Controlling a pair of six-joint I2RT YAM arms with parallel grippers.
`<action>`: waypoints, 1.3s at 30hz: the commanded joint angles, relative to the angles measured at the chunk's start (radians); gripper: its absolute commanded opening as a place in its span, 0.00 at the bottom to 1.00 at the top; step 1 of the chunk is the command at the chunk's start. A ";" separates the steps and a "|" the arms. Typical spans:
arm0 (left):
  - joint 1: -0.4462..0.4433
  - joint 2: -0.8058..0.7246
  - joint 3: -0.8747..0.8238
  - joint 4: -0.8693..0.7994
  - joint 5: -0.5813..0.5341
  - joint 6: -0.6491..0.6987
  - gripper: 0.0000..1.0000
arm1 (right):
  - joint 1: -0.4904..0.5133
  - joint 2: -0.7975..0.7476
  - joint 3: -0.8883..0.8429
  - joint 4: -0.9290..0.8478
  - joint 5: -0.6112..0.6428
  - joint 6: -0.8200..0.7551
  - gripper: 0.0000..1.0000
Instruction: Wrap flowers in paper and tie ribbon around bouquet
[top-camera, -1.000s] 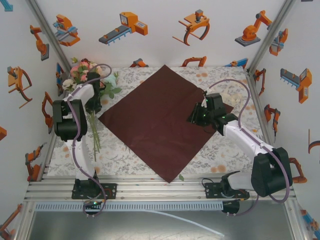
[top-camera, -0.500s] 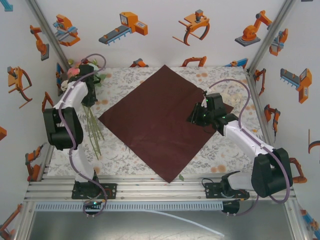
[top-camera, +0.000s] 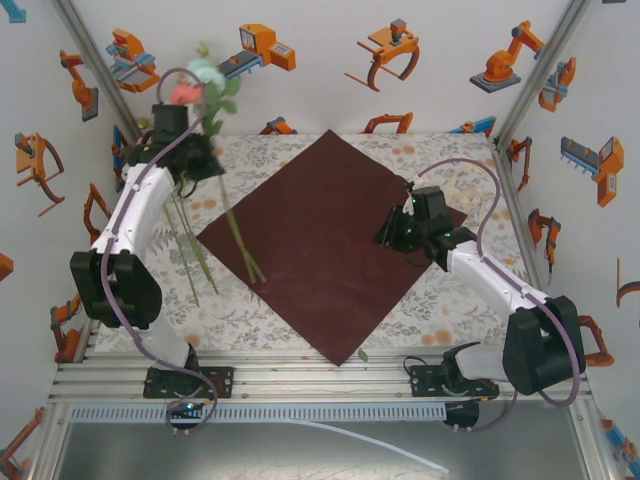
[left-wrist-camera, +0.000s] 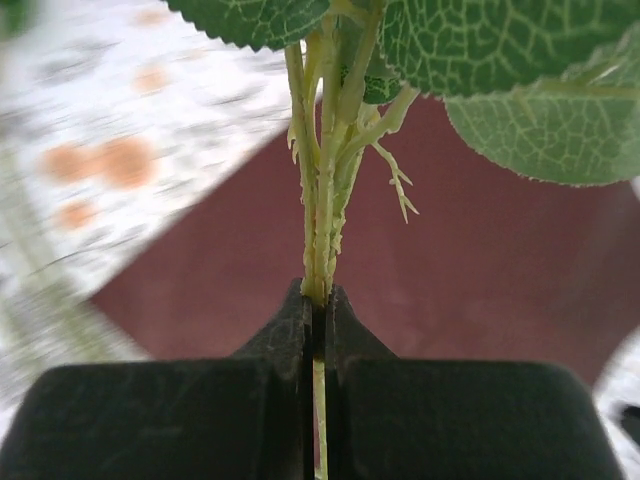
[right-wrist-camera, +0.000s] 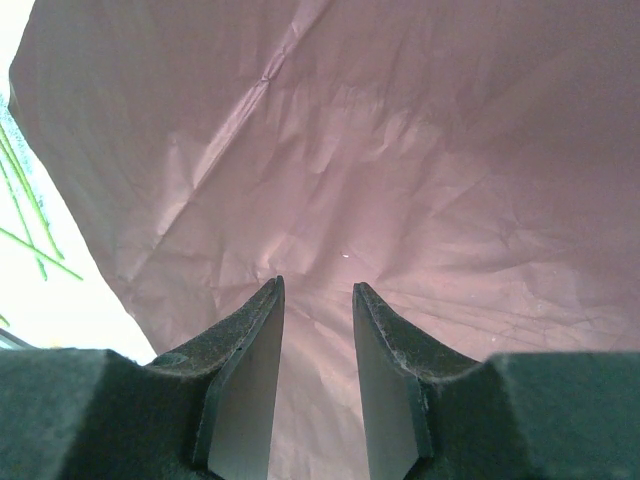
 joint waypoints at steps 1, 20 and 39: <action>-0.113 0.133 0.099 0.076 0.182 -0.091 0.00 | 0.001 -0.022 0.019 0.000 0.008 0.014 0.35; -0.242 0.951 0.846 -0.142 0.112 -0.083 0.19 | 0.001 -0.067 -0.007 -0.033 0.033 0.001 0.35; -0.072 0.319 0.272 -0.210 -0.693 0.178 0.44 | 0.001 -0.058 0.013 -0.005 0.013 0.004 0.35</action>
